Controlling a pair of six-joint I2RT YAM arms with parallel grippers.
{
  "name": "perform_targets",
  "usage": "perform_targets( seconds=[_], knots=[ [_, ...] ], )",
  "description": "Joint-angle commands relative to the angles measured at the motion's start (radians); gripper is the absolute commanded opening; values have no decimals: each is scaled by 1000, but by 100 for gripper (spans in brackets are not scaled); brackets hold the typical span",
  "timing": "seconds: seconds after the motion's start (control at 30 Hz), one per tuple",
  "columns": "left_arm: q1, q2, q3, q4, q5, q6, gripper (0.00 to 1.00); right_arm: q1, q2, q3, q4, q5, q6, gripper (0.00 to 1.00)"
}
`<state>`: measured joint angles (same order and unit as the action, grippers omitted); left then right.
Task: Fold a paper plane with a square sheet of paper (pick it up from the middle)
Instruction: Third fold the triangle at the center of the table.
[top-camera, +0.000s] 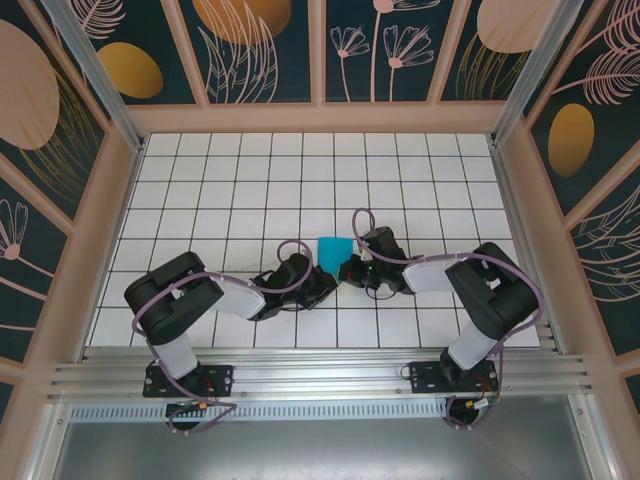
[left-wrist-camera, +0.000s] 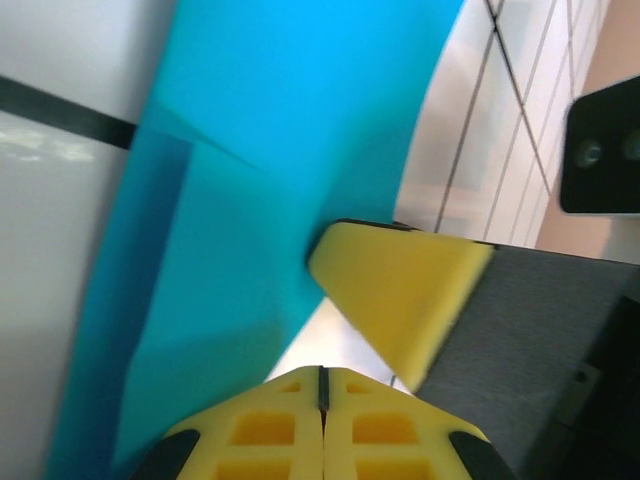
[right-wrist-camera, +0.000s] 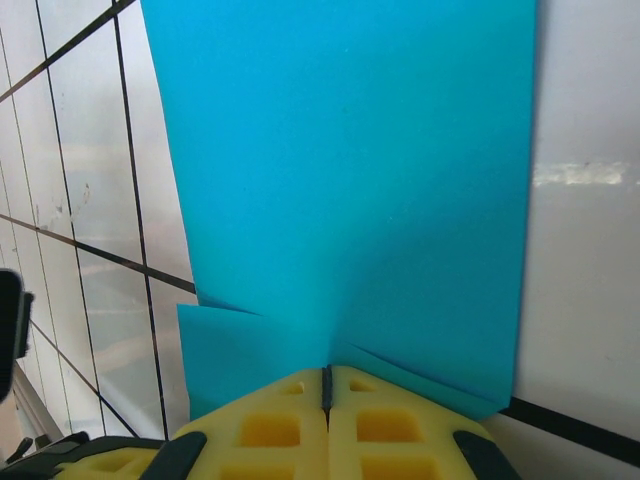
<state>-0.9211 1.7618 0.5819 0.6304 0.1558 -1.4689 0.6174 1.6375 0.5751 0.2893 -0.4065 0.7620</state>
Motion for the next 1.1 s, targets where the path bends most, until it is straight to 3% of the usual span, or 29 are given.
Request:
perform_targets(
  seconds=[0.0,0.23,0.67,1.07],
  knots=[
    [3,30,-10,-19,3,-17,7,7,9,-26,-100,71,-1,2],
    [1,6,-44,-123,-14,-8,6,7,7,-23,-115,83,-4,2],
    [2,-145,-193,-134,-14,-30,8,7,13,1,-154,108,-20,2],
    [0,-216,-133,-355,46,134,11,7,7,14,-172,112,-18,3]
  ],
)
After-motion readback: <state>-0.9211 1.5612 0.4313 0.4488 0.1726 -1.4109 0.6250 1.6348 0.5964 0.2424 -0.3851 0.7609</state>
